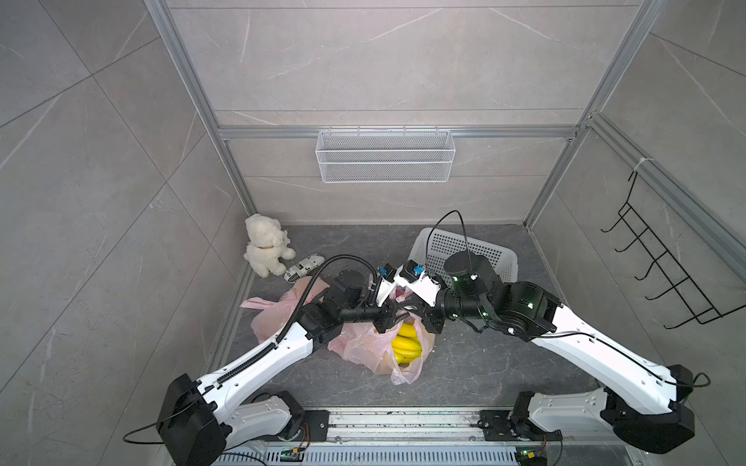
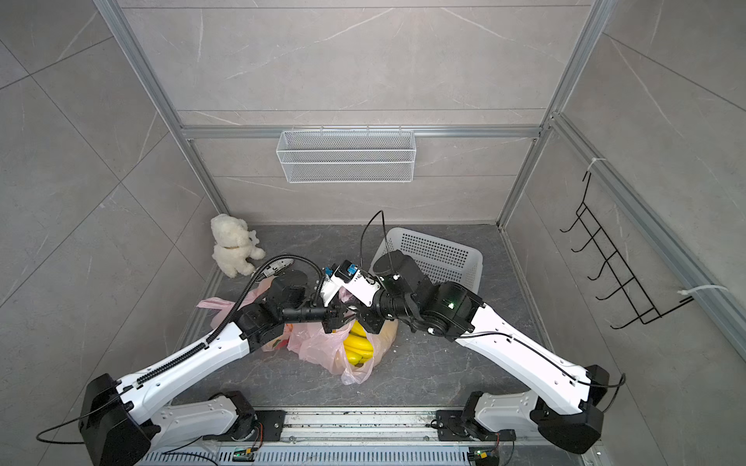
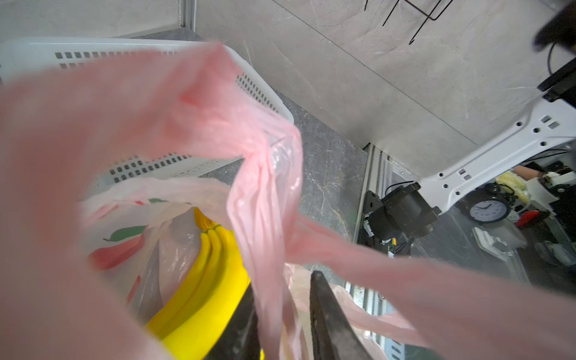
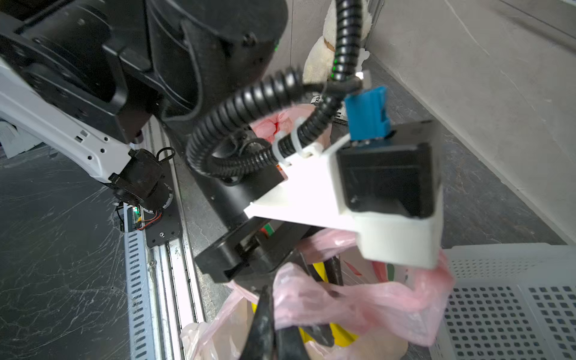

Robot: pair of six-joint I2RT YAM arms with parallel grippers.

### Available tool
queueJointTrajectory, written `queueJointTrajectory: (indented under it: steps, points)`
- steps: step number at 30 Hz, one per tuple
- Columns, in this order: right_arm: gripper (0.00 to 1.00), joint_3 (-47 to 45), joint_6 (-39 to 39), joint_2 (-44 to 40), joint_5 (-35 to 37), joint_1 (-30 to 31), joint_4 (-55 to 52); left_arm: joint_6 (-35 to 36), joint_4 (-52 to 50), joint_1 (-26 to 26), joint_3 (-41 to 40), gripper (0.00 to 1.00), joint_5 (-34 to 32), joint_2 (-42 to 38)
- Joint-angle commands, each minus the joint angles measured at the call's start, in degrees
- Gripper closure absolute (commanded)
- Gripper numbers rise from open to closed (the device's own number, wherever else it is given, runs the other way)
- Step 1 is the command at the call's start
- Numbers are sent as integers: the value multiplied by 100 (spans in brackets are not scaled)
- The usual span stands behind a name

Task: Place the banana into a plastic bag & tie a knot
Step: Adjust the plastic bag at the center of the board, then cross the plastic bag at the center of the board.

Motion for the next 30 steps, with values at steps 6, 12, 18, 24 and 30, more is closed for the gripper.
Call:
queueJointTrajectory:
  steps: [6,12,18,24,30]
  points:
    - [100,33,-102,110,-111,39,76,184,500,-19,-335,54,560,-448]
    - [100,44,-102,144,-53,33,134,202,741,-25,-656,39,757,-752]
    - [100,12,-43,214,-162,33,255,64,1062,-24,-732,30,664,-785]
    - [100,-208,148,181,-154,34,621,-47,1352,-143,-675,28,736,-511]
    - [100,-321,180,149,-364,46,684,-95,1547,-185,-693,30,140,-442]
